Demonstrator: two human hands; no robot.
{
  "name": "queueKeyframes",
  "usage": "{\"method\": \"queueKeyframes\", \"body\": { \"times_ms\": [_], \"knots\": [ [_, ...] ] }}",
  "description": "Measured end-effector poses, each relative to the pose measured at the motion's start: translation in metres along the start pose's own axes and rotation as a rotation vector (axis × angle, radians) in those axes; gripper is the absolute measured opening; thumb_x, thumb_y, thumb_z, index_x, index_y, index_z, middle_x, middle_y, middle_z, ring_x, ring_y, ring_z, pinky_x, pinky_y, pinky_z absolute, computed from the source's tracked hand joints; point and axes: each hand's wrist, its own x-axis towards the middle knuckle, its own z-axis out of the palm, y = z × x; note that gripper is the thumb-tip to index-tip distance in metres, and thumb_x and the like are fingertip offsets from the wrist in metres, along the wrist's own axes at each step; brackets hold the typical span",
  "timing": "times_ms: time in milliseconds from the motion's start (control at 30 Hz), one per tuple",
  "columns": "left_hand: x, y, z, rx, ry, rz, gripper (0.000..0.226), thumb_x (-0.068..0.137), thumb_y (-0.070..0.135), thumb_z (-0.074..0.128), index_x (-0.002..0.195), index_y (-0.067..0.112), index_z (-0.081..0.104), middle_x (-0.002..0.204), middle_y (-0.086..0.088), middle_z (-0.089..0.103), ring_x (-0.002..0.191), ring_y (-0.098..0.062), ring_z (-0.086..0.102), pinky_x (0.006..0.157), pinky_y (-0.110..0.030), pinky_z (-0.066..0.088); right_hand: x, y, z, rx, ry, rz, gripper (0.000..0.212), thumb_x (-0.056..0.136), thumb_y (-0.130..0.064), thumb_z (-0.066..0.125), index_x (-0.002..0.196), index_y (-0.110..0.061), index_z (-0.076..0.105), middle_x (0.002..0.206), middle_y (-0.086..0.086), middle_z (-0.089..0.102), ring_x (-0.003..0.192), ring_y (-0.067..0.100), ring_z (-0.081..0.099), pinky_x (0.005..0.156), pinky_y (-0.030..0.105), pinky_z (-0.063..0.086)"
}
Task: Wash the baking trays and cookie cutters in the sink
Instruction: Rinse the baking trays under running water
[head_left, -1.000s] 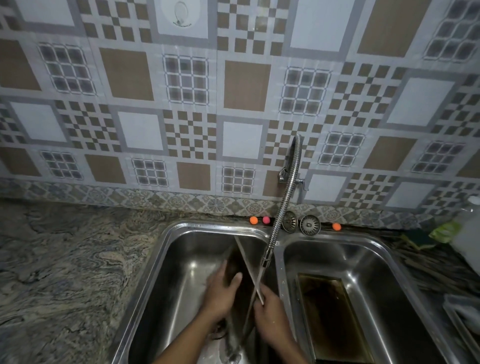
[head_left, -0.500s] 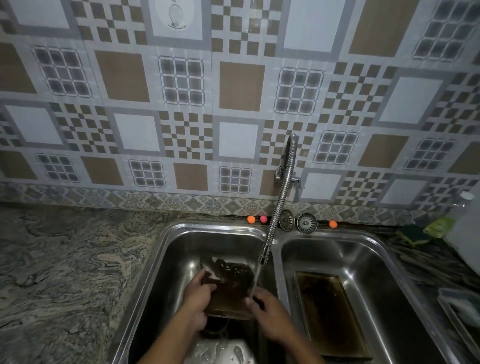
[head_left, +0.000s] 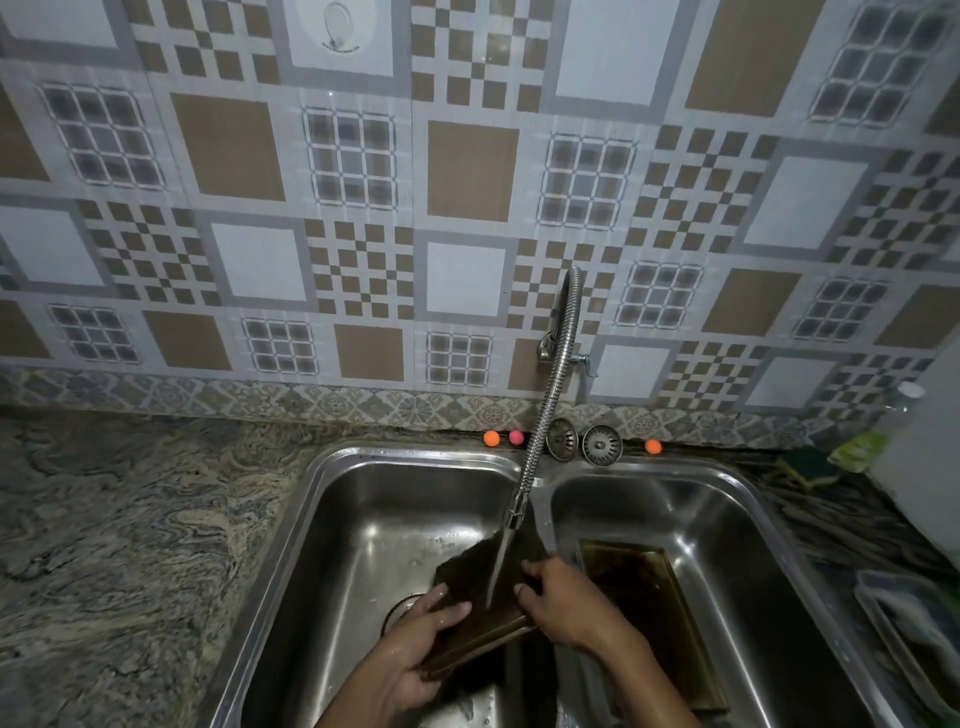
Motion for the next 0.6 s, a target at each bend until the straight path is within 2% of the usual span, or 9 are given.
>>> {"method": "queueKeyframes", "body": {
  "times_ms": [100,167,233,267,333,400,467,533,600],
  "knots": [
    [0.002,-0.003,0.000,0.004,-0.025,0.019,0.077,0.077,-0.006,0.071,0.141,0.025,0.043,0.118,-0.028,0.066,0.091,-0.044,0.071,0.062,-0.043,0.059,-0.008,-0.005,-0.007,-0.069,-0.016,0.014,0.051,0.094,-0.043,0.045,0.141,-0.023,0.048,0.144,0.002,0.045,0.126,0.019,0.050,0.110,0.038,0.038],
    [0.006,-0.003,-0.001,0.022,-0.029,0.057,0.072,0.078,-0.007,0.069,0.138,0.026,0.047,0.122,-0.027,0.063,0.095,-0.045,0.069,0.065,-0.046,0.059,-0.011,-0.007,-0.010,-0.255,-0.048,0.013,0.049,0.096,-0.041,0.039,0.142,-0.025,0.046,0.152,0.005,0.033,0.141,0.025,0.032,0.119,0.049,0.018],
    [0.007,-0.004,-0.002,0.053,-0.024,0.112,0.066,0.079,-0.010,0.068,0.131,0.028,0.052,0.124,-0.023,0.061,0.098,-0.045,0.068,0.069,-0.049,0.059,-0.015,-0.015,-0.004,-0.504,-0.104,-0.030,0.047,0.097,-0.038,0.039,0.140,-0.022,0.047,0.157,0.007,0.024,0.148,0.029,0.011,0.119,0.057,0.001],
    [0.007,-0.004,-0.002,0.076,-0.021,0.144,0.066,0.077,-0.011,0.068,0.128,0.028,0.054,0.125,-0.021,0.061,0.101,-0.045,0.067,0.074,-0.053,0.059,-0.017,-0.020,0.004,-0.548,-0.123,-0.062,0.047,0.097,-0.037,0.040,0.140,-0.021,0.046,0.157,0.007,0.024,0.149,0.030,0.009,0.118,0.057,0.001],
    [0.006,-0.003,-0.005,0.137,-0.005,0.222,0.069,0.074,-0.011,0.072,0.129,0.028,0.056,0.123,-0.017,0.064,0.105,-0.042,0.065,0.085,-0.057,0.056,-0.017,-0.030,0.022,-0.474,-0.141,-0.119,0.050,0.098,-0.036,0.036,0.146,-0.022,0.037,0.157,0.006,0.025,0.149,0.028,0.011,0.120,0.052,0.005],
    [0.004,0.000,-0.010,0.210,0.014,0.324,0.070,0.073,-0.011,0.074,0.129,0.027,0.057,0.120,-0.013,0.066,0.108,-0.036,0.065,0.090,-0.053,0.055,-0.010,-0.036,0.034,-0.351,-0.099,-0.127,0.053,0.101,-0.037,0.030,0.151,-0.022,0.026,0.160,0.005,0.020,0.150,0.024,0.011,0.121,0.046,0.005],
    [0.002,0.001,-0.013,0.280,-0.029,0.376,0.071,0.071,-0.011,0.076,0.129,0.026,0.057,0.118,-0.011,0.069,0.109,-0.031,0.066,0.087,-0.047,0.057,0.006,-0.029,0.039,-0.266,0.016,-0.058,0.058,0.102,-0.043,0.028,0.154,-0.019,0.019,0.161,0.005,0.018,0.150,0.023,0.010,0.121,0.044,0.006],
    [-0.004,0.000,-0.010,0.399,-0.090,0.422,0.077,0.063,0.002,0.087,0.130,0.025,0.056,0.119,-0.009,0.070,0.107,-0.025,0.068,0.079,-0.035,0.058,0.024,-0.016,0.038,-0.226,0.143,0.056,0.066,0.099,-0.052,0.028,0.152,-0.015,0.021,0.160,0.008,0.021,0.148,0.028,0.013,0.120,0.046,0.009],
    [-0.007,0.001,-0.005,0.497,-0.144,0.459,0.099,0.041,0.026,0.099,0.131,0.025,0.056,0.123,-0.006,0.067,0.108,-0.020,0.068,0.078,-0.028,0.057,0.045,-0.009,0.035,-0.246,0.247,0.122,0.070,0.096,-0.058,0.025,0.150,-0.014,0.025,0.156,0.011,0.026,0.145,0.031,0.019,0.119,0.047,0.010]
  ]
}}
